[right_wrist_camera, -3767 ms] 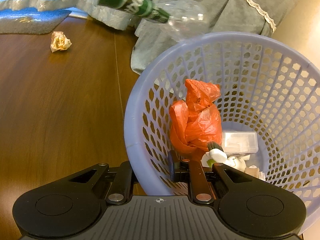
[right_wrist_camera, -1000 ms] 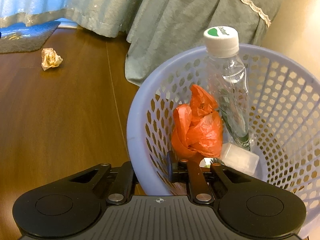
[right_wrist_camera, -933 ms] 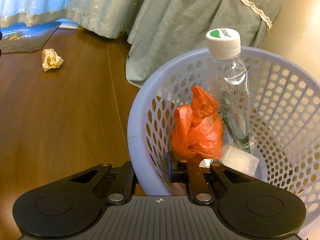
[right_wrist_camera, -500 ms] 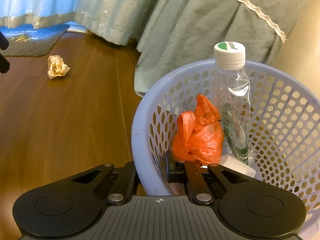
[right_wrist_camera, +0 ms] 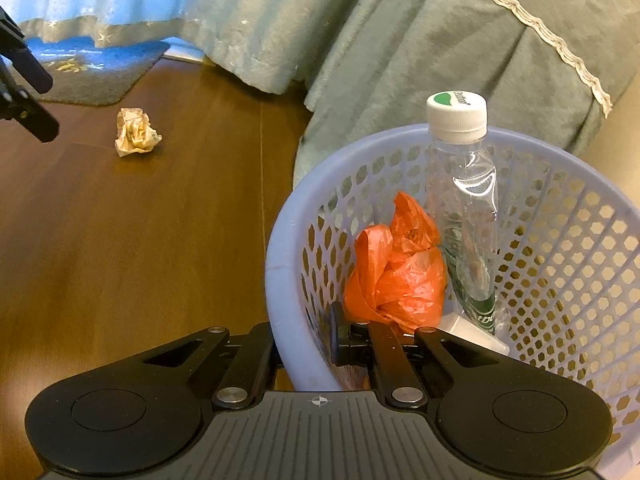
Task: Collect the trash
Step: 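Move the open left tool down toward the crumpled tissue on the floor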
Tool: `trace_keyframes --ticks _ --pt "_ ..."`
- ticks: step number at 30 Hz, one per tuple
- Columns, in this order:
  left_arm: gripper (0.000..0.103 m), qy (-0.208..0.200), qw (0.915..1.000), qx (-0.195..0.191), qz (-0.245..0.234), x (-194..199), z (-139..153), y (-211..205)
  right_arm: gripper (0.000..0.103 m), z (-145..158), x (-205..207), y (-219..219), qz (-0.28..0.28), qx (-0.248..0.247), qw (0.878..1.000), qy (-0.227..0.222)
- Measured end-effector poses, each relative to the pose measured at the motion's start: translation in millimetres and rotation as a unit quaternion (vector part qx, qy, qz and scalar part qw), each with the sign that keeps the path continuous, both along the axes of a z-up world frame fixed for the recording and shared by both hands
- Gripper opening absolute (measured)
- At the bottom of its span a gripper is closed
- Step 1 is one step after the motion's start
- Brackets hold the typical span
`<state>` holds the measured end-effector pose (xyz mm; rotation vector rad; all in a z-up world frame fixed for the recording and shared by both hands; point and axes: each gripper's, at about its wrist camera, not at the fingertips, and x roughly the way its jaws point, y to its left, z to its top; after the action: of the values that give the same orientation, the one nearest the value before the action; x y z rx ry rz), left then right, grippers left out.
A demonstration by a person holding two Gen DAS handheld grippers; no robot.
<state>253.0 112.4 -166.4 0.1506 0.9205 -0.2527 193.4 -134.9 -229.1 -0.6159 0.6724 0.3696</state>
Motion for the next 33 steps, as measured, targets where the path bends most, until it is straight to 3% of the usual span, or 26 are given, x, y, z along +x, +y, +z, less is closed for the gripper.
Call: trace_keyframes --ticks 20,33 --pt "0.080 -0.008 0.9988 -0.010 0.047 17.7 -21.0 25.9 0.005 -11.8 -10.2 62.2 0.027 -0.010 0.999 -0.014" --pt "0.082 -0.016 0.9977 -0.016 0.064 33.6 -52.7 41.4 0.005 -25.9 -10.5 82.9 0.029 -0.023 0.999 -0.034"
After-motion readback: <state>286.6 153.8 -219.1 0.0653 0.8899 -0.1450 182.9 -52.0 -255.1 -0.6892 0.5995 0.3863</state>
